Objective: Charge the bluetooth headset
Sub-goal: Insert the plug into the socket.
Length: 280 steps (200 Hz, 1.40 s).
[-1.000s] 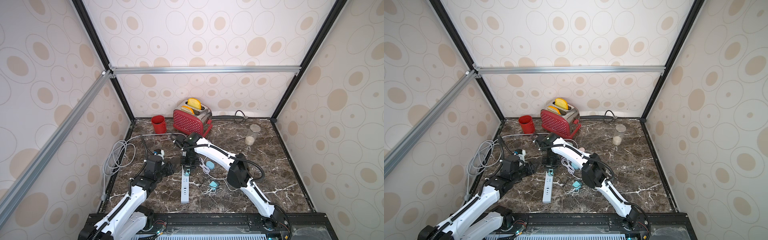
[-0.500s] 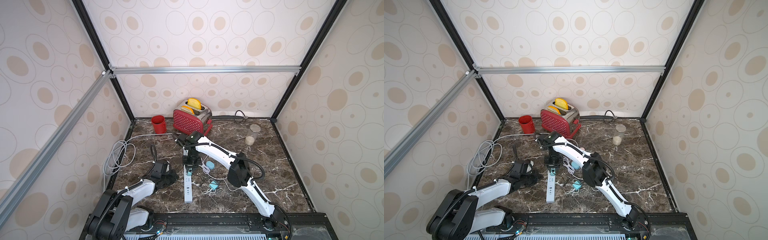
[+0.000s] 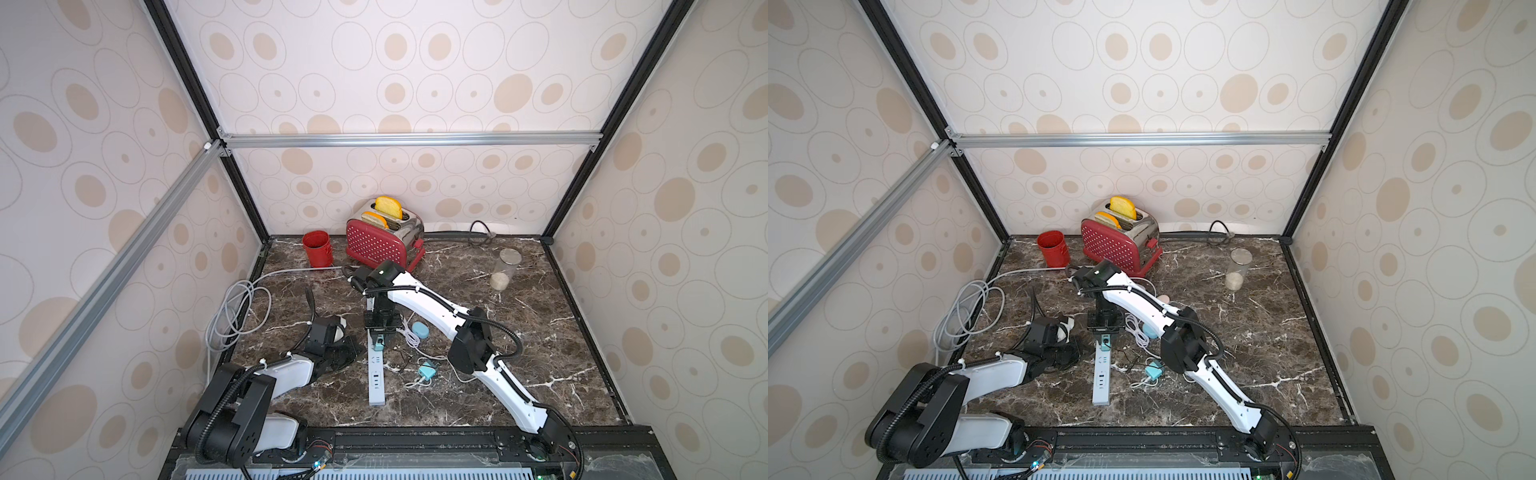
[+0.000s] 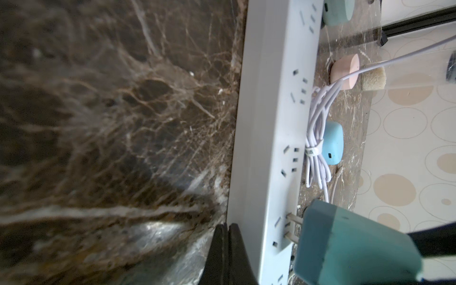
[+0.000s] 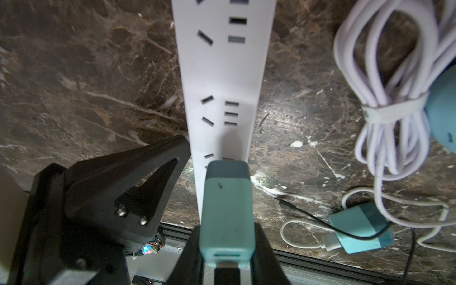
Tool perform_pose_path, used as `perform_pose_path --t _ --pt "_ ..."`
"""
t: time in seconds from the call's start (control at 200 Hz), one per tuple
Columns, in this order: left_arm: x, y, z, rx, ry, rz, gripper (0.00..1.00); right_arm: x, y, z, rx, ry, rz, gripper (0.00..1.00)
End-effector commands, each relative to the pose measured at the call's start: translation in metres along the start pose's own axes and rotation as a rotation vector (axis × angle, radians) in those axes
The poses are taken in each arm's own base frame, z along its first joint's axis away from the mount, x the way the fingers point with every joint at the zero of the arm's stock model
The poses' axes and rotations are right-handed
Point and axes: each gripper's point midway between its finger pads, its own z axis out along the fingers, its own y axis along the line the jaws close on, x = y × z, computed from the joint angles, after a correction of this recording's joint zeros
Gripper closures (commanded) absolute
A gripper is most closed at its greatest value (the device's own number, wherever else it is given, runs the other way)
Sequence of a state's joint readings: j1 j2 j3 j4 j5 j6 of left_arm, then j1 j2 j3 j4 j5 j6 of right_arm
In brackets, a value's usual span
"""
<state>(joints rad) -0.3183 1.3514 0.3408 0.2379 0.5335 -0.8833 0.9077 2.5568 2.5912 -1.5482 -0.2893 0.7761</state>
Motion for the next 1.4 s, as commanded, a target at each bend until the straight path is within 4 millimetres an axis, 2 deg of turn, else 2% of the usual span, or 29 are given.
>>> perform_pose_path --t 0.0,0.3,0.561,0.776,0.936,1.257,1.397 --pt "-0.006 -0.017 0.004 0.069 -0.004 0.015 1.00 -0.015 -0.017 0.035 0.102 0.006 0.025 1.00" --pt "-0.009 -0.027 0.004 0.123 -0.015 0.022 1.00 -0.020 -0.007 0.053 0.110 -0.044 0.075 1.00" --pt "-0.010 -0.029 0.002 0.127 -0.021 0.024 1.00 -0.015 -0.001 0.093 0.115 -0.023 0.105 1.00" --pt "-0.009 -0.028 0.003 0.123 -0.018 0.023 1.00 -0.017 -0.011 0.124 0.156 0.011 0.091 1.00" --pt "-0.009 -0.027 0.004 0.121 -0.017 0.025 1.00 -0.014 -0.010 0.153 0.143 0.081 0.050 1.00" --pt "-0.010 -0.028 0.004 0.124 -0.018 0.030 1.00 -0.013 -0.025 0.174 0.192 0.090 0.087 1.00" --pt "-0.010 -0.028 0.005 0.121 -0.016 0.030 1.00 -0.020 -0.019 0.187 0.160 0.078 0.107 1.00"
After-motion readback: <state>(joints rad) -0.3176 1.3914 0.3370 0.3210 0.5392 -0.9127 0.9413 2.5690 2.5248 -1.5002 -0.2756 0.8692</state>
